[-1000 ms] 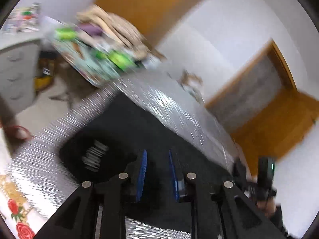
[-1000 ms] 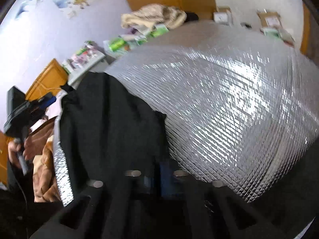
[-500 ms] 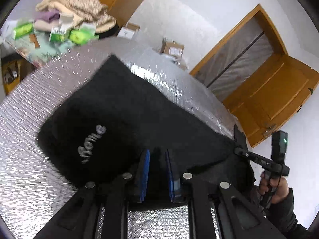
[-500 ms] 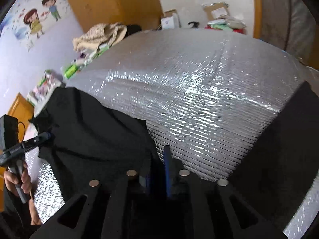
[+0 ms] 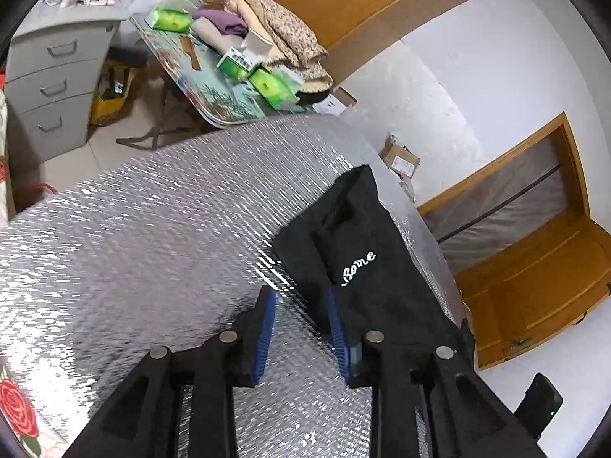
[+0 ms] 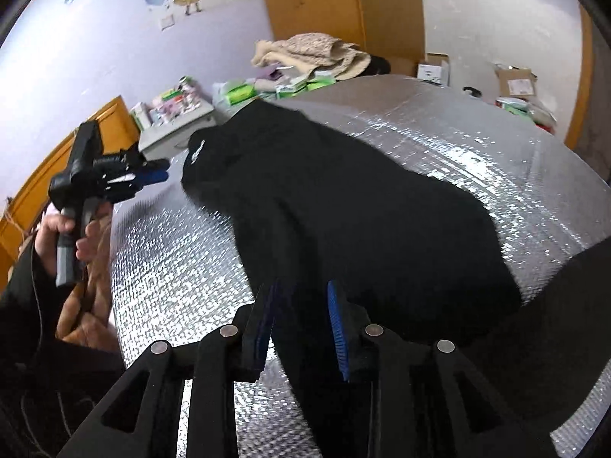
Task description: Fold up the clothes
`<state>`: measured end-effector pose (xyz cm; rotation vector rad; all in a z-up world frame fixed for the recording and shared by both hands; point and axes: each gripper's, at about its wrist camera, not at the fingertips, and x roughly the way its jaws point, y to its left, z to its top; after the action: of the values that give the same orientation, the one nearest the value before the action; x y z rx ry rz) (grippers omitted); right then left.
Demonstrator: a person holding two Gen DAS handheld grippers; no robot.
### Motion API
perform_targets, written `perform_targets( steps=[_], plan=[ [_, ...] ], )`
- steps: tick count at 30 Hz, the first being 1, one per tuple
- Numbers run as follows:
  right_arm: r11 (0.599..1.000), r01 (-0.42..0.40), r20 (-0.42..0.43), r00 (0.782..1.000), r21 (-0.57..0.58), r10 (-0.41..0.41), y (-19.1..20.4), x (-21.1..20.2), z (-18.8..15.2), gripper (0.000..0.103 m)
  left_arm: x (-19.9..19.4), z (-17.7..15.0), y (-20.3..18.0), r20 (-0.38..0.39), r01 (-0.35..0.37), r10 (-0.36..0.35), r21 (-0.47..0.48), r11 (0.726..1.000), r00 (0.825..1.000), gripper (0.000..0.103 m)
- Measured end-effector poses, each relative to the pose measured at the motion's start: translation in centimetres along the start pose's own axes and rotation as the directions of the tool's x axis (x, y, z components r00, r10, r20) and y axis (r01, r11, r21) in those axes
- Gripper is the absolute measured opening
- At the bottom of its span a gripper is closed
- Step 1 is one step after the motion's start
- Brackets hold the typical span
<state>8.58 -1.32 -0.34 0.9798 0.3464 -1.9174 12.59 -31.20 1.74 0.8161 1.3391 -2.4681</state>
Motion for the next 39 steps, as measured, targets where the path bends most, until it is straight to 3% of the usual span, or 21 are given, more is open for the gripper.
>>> perform_targets(
  steps=[6,8,9,15,18,20,22,24,29,34,39],
  plan=[
    [1.000,0.008,0.003,1.000,0.022,-0.008,0.2,0.2,0.0,0.030,2.4,1.1,0.3,-0.005,0.036,-0.036,-0.048,0.998,0.999,0.030],
    [0.999,0.016,-0.003,1.000,0.034,-0.016,0.1,0.4,-0.1,0.030,2.9,1.7,0.3,-0.010,0.052,-0.052,-0.042,0.998,0.999,0.017],
    [0.999,0.019,-0.009,1.000,0.041,-0.019,0.0,0.5,-0.2,0.030,2.6,1.8,0.0,-0.003,0.037,-0.038,-0.027,0.999,0.999,0.004],
    [1.000,0.009,-0.035,0.999,0.030,-0.008,0.6,1.0,-0.5,0.030,-1.2,2.6,-1.4,0.097,0.031,-0.035,0.048,0.998,0.995,0.003],
    [1.000,-0.003,-0.068,0.998,-0.007,0.002,1.1,1.7,-0.8,0.030,-0.8,3.7,0.0,0.049,-0.056,0.055,0.028,0.998,0.997,0.003],
    [0.999,0.005,-0.106,0.994,-0.032,-0.008,1.3,2.4,-1.2,0.030,-0.4,4.1,1.5,0.009,-0.099,0.100,-0.034,0.994,0.995,0.004],
    [0.999,0.012,-0.107,0.994,-0.049,-0.017,1.7,2.5,-1.3,0.030,-1.2,3.8,2.3,0.033,-0.070,0.073,-0.067,0.995,0.997,0.004],
    [0.999,0.006,-0.086,0.996,-0.049,-0.011,2.0,2.0,-1.3,0.030,-2.3,3.3,1.7,0.071,-0.055,0.058,-0.035,0.998,0.996,0.006],
    [0.998,0.004,-0.048,0.999,-0.065,-0.008,2.4,1.5,-0.9,0.030,-2.0,3.1,-1.8,0.084,0.009,-0.015,0.077,0.997,0.996,0.026],
    [0.998,-0.007,-0.038,0.999,-0.055,0.005,2.9,1.7,-0.5,0.030,1.8,4.1,-2.1,0.011,-0.033,0.032,0.075,0.997,0.999,0.032],
    [0.999,-0.006,-0.036,0.999,-0.039,0.005,2.6,1.7,-0.5,0.030,2.3,3.6,-1.9,0.000,-0.069,0.069,0.070,0.995,0.998,0.032]
  ],
)
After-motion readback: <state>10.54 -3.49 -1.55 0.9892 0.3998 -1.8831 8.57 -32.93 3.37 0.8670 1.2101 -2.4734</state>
